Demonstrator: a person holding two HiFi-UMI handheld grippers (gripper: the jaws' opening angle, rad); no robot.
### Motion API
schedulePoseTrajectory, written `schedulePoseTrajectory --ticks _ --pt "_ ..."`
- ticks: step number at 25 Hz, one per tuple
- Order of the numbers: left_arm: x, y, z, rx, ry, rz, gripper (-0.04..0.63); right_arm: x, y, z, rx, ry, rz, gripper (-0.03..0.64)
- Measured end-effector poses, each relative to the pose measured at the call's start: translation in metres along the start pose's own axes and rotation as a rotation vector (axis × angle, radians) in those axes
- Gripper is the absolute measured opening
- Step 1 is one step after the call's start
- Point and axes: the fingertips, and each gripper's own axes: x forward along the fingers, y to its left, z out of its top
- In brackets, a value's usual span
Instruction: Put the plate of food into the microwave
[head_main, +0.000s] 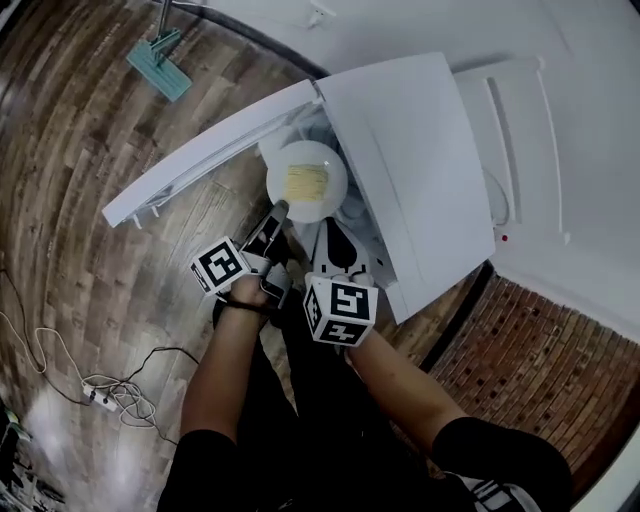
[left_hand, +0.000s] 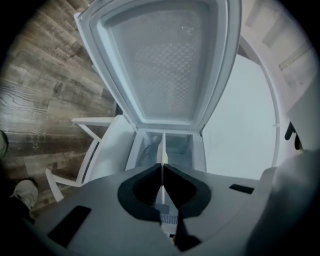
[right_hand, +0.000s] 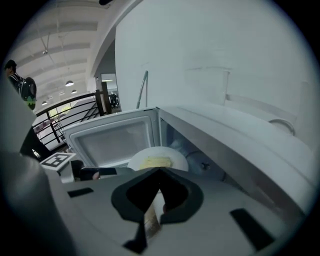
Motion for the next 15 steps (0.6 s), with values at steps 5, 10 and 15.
schedulePoseTrajectory --ticks 5,10,15 --pt "0.031 0.025 -0.01 0.075 0.083 0.003 0.014 0.012 -0.017 -0.009 0.007 -0.001 -0.049 0.005" --pt "0.058 0.034 -0.012 0.056 0.124 -0.022 0.014 0.022 -0.027 -0.004 0.026 -0.002 -0.083 0.005" --pt "0.096 0.038 -0.027 0.15 0.236 -0.006 0.014 0.025 -0.03 0.001 0.041 0.002 -0.091 0.005"
